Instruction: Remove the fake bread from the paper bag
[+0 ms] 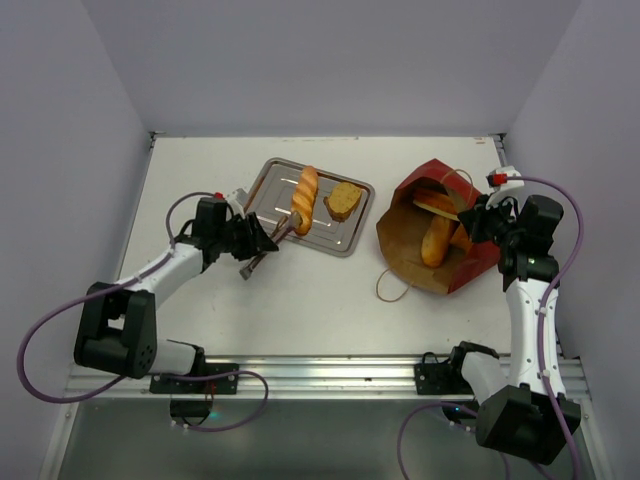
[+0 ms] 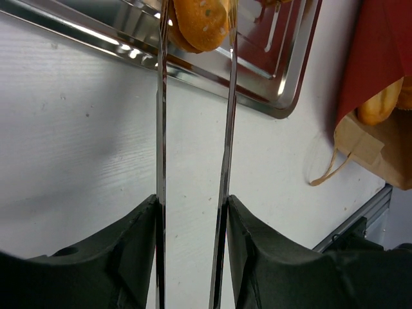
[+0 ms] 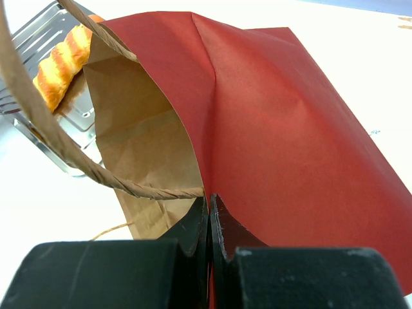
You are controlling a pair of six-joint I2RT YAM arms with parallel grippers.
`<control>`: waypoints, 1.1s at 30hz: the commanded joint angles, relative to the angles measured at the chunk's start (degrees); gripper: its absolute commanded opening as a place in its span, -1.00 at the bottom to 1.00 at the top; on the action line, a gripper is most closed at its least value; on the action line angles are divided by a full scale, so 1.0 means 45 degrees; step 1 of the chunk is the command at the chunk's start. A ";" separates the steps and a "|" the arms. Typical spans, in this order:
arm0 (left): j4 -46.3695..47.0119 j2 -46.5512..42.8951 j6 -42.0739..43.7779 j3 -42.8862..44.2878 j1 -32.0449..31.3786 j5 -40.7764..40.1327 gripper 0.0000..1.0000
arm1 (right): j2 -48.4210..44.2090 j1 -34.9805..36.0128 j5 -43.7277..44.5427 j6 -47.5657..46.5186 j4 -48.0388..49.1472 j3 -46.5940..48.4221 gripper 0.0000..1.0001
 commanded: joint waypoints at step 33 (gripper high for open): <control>0.3584 -0.5468 -0.3352 -0.2411 -0.6552 0.2295 -0.12 | 0.0358 -0.0007 -0.2398 -0.2124 -0.0838 0.0157 -1.00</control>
